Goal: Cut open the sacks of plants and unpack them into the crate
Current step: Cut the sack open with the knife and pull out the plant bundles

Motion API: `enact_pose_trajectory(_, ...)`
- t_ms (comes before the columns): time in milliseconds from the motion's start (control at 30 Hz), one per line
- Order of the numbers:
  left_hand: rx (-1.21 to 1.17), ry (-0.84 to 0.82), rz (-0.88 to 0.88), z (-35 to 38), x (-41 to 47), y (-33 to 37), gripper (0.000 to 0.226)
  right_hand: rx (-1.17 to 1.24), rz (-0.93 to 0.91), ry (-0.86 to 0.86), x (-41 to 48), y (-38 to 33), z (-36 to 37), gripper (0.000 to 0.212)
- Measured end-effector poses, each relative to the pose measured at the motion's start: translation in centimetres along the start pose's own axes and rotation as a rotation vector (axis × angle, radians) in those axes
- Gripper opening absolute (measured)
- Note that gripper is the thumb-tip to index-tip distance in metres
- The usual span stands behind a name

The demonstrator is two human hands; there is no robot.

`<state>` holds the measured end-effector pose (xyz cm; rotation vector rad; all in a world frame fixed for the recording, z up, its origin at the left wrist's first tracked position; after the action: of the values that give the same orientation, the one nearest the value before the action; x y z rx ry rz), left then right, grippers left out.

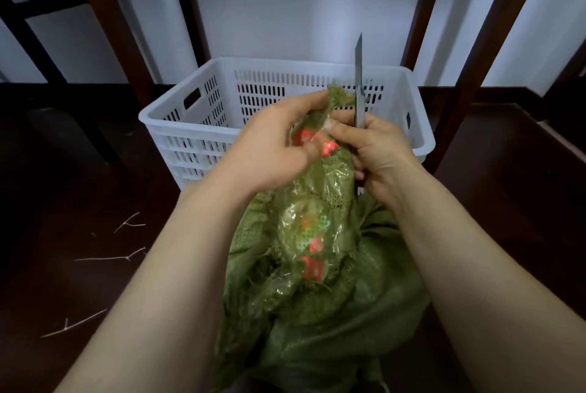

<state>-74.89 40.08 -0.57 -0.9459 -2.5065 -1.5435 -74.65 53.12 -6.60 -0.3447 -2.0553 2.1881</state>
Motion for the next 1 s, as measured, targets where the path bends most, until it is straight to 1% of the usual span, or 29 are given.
enact_pose_trajectory(67,0.003,-0.017,-0.08,0.2,-0.1,-0.9,0.066,0.048,0.029,-0.032,-0.2,0.4,0.3,0.009)
enact_pose_trajectory(133,0.016,-0.006,-0.183,-0.2,-0.1,-1.9,0.067,0.082,0.044,-0.039,-0.4,0.5,0.5,0.01)
enact_pose_trajectory(200,-0.007,0.008,-0.26,-0.3,-0.3,-2.6,0.066,0.052,0.034,-0.024,-0.4,0.6,0.6,0.009)
enact_pose_trajectory(267,-0.033,0.003,-0.307,-0.3,-0.5,-3.1,0.071,-0.01,0.01,0.001,-0.1,0.7,0.8,0.012)
enact_pose_trajectory(367,-0.084,-0.097,-0.385,-0.1,-0.7,-3.6,0.073,-0.153,-0.019,0.018,0.1,0.6,1.0,0.015)
enact_pose_trajectory(433,-0.107,-0.168,-0.442,0.2,-1.0,-4.2,0.072,-0.205,0.002,0.002,-0.1,1.0,1.2,0.012)
enact_pose_trajectory(500,-0.157,-0.185,-0.456,0.5,-1.2,-4.5,0.062,-0.217,0.037,-0.009,-0.1,1.3,1.3,0.01)
enact_pose_trajectory(533,-0.208,-0.168,-0.455,0.6,-1.2,-4.7,0.054,-0.214,0.062,-0.007,-0.1,1.4,1.2,0.01)
enact_pose_trajectory(600,-0.397,-0.092,-0.465,0.6,-1.3,-5.0,0.041,-0.203,0.109,-0.009,0.2,1.5,0.7,0.003)
enact_pose_trajectory(667,-0.566,0.008,-0.465,0.3,-1.4,-5.2,0.038,-0.158,0.146,-0.01,0.7,1.4,0.0,0.014)
enact_pose_trajectory(767,-0.692,0.15,-0.44,-0.7,-1.2,-5.8,0.031,-0.054,0.123,0.027,0.9,0.8,-1.0,0.035)
enact_pose_trajectory(833,-0.786,0.206,-0.408,-1.4,-0.9,-5.7,0.027,-0.057,0.112,0.027,1.1,0.4,-1.2,0.04)
enact_pose_trajectory(900,-0.795,0.153,-0.386,-1.7,-0.8,-5.2,0.024,-0.102,0.105,0.005,1.2,0.4,-1.0,0.039)
enact_pose_trajectory(967,-0.661,-0.004,-0.411,-1.2,-1.0,-4.7,0.027,-0.167,0.101,-0.007,1.1,0.4,-0.8,0.042)
enact_pose_trajectory(1000,-0.567,-0.088,-0.432,-0.9,-1.2,-4.6,0.027,-0.219,0.109,-0.025,0.9,0.5,-0.8,0.049)
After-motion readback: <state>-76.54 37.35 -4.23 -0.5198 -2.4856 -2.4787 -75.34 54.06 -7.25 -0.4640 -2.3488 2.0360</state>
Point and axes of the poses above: each hand's wrist, its own x-axis towards the middle knuckle, its own z-axis out of the palm, y = z × x, the point moved 7 cm from there along x, towards the middle knuckle, and after that the axes turned 12 degrees about -x, right-handed, at the moved point
